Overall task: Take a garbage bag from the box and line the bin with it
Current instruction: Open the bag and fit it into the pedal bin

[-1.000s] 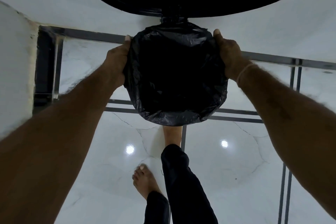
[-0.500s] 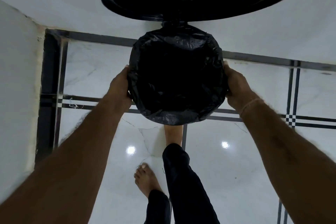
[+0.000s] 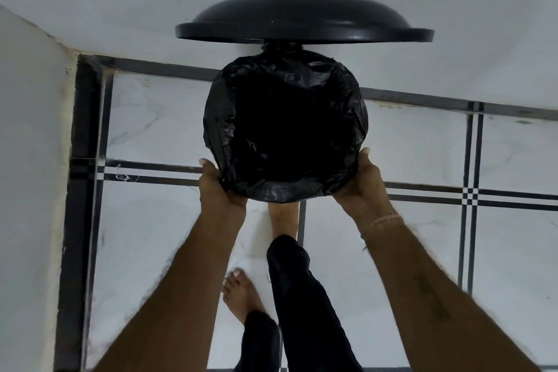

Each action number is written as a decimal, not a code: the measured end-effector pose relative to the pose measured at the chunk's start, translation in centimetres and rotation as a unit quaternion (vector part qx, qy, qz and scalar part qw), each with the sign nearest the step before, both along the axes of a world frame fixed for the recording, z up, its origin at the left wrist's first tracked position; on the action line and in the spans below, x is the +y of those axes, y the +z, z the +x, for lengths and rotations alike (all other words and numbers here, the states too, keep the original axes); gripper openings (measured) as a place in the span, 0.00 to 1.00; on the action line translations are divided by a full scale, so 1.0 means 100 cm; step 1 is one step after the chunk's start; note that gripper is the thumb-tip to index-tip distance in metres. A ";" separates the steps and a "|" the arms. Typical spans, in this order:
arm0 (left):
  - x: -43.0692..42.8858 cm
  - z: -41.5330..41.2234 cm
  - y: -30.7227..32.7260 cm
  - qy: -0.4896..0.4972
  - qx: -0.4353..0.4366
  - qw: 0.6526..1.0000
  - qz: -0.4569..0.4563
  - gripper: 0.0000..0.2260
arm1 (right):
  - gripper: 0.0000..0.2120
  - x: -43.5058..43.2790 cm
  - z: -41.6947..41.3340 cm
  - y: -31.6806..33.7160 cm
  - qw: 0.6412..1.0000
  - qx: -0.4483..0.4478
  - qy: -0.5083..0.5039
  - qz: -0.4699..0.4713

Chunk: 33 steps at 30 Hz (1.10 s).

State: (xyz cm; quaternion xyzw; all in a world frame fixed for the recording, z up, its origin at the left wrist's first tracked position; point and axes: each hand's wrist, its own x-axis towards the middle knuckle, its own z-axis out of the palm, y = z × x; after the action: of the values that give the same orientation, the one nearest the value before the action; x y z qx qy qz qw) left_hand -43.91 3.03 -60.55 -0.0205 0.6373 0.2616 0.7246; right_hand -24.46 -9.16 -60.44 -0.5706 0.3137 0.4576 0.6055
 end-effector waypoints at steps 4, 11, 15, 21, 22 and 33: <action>-0.032 -0.001 0.007 0.011 -0.028 0.994 -0.105 0.29 | 0.25 -0.012 -0.022 0.005 0.998 0.016 -0.018 -0.050; -0.048 0.015 0.006 0.081 -0.081 0.990 -0.082 0.14 | 0.22 -0.011 -0.044 0.006 0.992 0.080 -0.095 0.011; -0.046 0.007 -0.002 0.077 -0.078 0.990 -0.087 0.08 | 0.19 -0.011 -0.050 0.003 0.987 0.090 -0.128 0.031; -0.032 0.001 0.011 0.047 -0.076 0.990 -0.108 0.24 | 0.24 -0.014 -0.043 0.004 0.989 0.099 -0.104 0.027; -0.026 0.000 0.013 0.018 -0.071 0.991 -0.112 0.25 | 0.26 -0.014 -0.040 0.006 0.990 0.103 -0.091 0.021; -0.011 -0.006 -0.002 0.000 -0.074 0.990 -0.124 0.09 | 0.14 -0.010 -0.024 0.007 0.994 0.090 -0.067 -0.004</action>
State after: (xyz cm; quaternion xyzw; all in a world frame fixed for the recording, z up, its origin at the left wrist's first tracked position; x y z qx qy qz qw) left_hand -44.47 1.96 -60.74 -0.1292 0.6091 0.1784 0.7619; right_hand -26.89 -10.12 -59.76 -0.5073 0.4062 0.4646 0.6015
